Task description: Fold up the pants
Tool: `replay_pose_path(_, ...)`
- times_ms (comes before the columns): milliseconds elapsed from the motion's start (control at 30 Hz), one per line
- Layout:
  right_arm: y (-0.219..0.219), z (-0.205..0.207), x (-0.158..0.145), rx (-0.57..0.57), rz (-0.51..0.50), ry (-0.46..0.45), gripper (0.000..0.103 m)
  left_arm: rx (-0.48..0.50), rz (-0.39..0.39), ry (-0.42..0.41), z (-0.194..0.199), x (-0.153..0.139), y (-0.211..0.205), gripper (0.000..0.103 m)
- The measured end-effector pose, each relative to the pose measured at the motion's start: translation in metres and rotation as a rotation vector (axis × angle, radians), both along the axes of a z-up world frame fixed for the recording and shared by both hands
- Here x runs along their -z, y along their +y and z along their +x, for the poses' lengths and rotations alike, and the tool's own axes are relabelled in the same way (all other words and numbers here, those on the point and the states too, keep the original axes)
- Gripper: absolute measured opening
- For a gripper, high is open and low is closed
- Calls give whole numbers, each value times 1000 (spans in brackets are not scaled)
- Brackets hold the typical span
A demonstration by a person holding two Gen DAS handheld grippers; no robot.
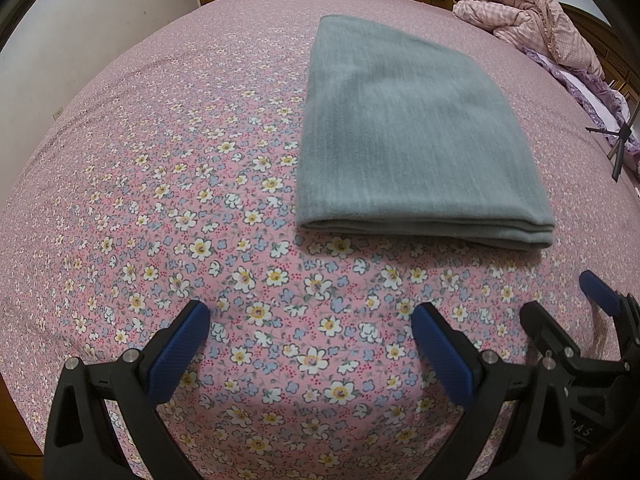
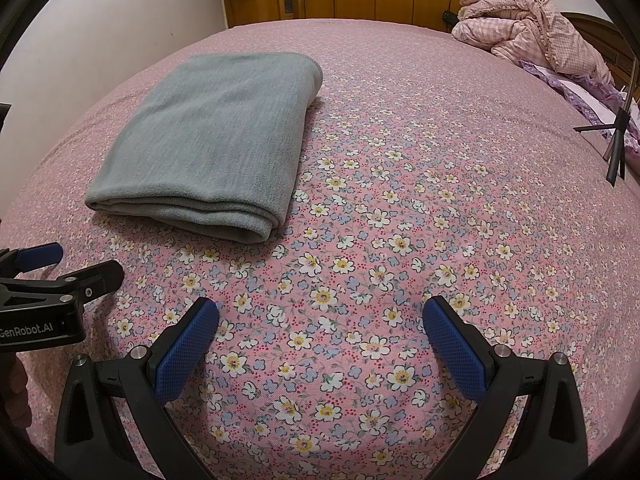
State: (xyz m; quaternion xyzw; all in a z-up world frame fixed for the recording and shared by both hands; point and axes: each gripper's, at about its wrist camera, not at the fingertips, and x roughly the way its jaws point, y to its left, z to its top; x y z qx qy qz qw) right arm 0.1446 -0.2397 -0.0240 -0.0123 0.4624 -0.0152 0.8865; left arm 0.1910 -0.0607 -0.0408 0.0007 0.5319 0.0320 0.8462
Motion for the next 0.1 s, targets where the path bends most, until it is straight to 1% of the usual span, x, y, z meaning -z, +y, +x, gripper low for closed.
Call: replay_pose_path(100,0,0,0,0,0,0,103,0,0,0,0,0,0,103)
